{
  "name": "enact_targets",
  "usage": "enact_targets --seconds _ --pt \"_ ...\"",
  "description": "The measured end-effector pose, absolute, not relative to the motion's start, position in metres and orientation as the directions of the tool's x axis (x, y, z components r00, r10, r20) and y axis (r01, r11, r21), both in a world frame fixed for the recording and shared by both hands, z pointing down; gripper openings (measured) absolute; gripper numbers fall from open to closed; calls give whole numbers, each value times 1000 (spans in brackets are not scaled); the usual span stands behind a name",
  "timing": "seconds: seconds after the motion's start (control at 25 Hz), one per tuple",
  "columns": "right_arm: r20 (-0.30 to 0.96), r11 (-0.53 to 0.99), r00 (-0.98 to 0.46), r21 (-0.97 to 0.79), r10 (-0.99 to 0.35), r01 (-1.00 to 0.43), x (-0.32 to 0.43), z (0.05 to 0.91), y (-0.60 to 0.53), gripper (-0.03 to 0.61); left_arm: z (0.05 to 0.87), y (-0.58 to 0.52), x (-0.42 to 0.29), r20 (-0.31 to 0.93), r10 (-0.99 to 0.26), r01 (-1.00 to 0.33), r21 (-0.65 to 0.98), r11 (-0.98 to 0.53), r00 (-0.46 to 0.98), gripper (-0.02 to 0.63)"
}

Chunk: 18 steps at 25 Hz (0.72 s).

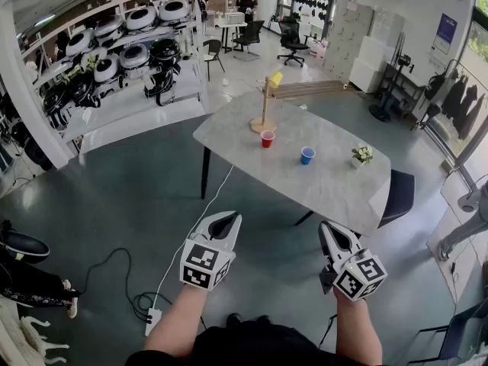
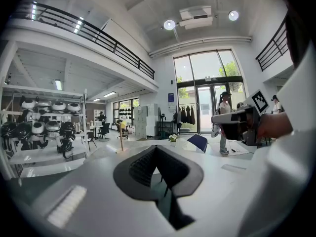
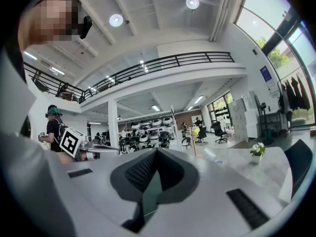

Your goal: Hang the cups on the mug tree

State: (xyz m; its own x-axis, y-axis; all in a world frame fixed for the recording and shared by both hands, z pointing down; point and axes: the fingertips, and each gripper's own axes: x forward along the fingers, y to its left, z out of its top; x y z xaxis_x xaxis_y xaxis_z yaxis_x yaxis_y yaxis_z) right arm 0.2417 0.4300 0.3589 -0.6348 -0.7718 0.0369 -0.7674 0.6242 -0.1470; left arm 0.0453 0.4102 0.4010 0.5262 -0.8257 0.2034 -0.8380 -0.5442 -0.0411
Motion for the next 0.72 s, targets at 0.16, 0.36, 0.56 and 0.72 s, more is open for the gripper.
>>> enact_targets --seconds 0.16,0.36,0.56,0.72 --pt "32 632 -639 -121 -769 -766 245 354 433 9 398 416 50 184 -827 -844 19 -537 530 10" --pt "35 624 -632 -125 -774 -771 252 360 435 9 400 416 48 174 -850 -868 101 -487 497 11" --pt "30 626 -631 -96 -775 -774 257 356 442 9 392 416 52 164 -859 -875 69 -480 484 11" --pt "15 644 -646 -68 -763 -762 256 348 447 9 386 416 57 170 -861 -875 22 -484 480 11"
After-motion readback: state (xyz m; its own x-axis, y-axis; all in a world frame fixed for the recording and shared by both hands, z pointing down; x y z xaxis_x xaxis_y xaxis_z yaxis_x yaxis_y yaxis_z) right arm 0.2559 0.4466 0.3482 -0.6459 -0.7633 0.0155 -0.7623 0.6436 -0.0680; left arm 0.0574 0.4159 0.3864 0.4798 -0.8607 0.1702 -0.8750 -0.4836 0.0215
